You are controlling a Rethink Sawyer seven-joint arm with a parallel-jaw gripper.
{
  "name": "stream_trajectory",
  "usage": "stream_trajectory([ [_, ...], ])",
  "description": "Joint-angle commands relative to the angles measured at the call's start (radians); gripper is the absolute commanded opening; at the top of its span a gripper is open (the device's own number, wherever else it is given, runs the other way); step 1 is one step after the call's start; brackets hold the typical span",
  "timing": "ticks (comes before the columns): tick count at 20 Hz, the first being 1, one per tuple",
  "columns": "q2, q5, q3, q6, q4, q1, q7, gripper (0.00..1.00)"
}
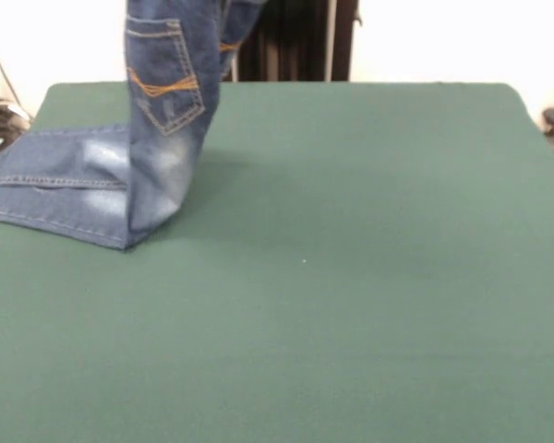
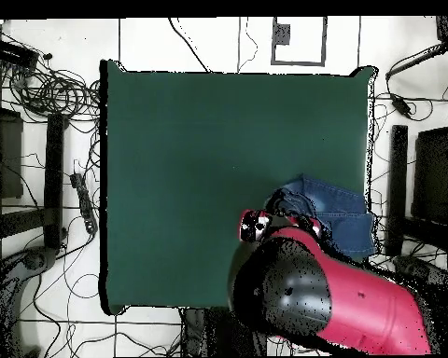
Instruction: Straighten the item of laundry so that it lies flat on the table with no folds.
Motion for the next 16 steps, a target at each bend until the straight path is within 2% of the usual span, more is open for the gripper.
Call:
stream_trajectory([
  [1, 0.047, -0.034, 0.085, -0.093, 0.152, 0.087, 0.057, 0.00],
  [16, 0.142, -0.112, -0.024, -0.154, 0.110, 0.279, 0.249, 0.00],
])
